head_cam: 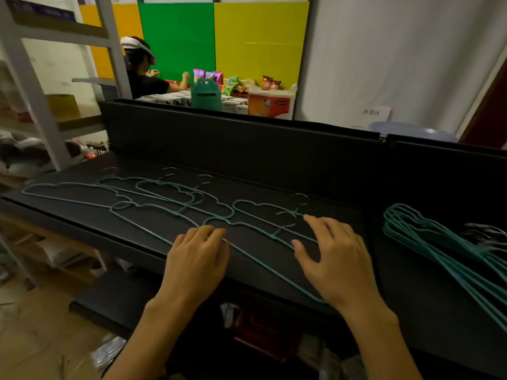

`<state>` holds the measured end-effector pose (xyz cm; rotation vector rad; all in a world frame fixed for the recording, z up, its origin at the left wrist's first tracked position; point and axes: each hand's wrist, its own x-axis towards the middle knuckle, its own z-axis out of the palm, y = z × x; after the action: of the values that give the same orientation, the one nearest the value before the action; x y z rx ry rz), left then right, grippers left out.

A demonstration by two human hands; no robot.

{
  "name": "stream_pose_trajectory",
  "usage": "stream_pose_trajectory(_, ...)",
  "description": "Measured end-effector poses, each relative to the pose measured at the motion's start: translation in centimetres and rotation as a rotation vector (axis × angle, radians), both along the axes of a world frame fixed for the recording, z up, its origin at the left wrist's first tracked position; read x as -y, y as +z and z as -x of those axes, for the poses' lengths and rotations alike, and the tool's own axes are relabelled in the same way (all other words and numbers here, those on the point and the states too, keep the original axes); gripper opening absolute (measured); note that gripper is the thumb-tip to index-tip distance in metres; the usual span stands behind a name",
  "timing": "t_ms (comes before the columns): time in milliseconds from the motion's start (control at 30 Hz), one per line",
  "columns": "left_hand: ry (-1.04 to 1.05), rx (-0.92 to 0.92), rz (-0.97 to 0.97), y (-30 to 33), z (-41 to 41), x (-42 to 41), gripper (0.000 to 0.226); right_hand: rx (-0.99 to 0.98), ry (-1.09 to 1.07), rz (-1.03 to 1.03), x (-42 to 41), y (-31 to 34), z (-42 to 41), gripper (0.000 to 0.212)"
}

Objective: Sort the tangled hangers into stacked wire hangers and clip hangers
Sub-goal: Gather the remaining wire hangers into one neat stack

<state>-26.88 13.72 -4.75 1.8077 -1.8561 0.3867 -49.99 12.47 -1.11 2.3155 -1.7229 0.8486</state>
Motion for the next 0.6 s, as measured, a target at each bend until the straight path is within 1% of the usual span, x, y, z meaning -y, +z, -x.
stream_pose_trajectory(133,0.041,0.024,-0.051,-0.3,-5.5,2.6,0.02,-0.013,-0.002,-0.036,3.7,-0.3,-4.1,0.051)
stream_pose_trajectory(233,0.061,0.042,-0.075,0.2,-9.3,4.9,0.025,-0.023,0.012,-0.066,6.5,-0.2,-6.9,0.052)
stream_pose_trajectory(400,0.022,0.052,-0.079,0.7,-14.4,8.9,0.028,-0.034,-0.019,-0.102,9.7,0.1,-10.4,0.055)
stream_pose_trajectory(500,-0.046,0.033,-0.147,-0.2,-16.8,10.5,0.042,-0.054,-0.056,-0.193,10.0,-0.4,-11.0,0.057)
stream_pose_trajectory(600,-0.138,0.05,-0.198,-1.1,-18.0,11.7,0.053,-0.03,-0.146,-0.287,9.3,-1.1,-11.0,0.059)
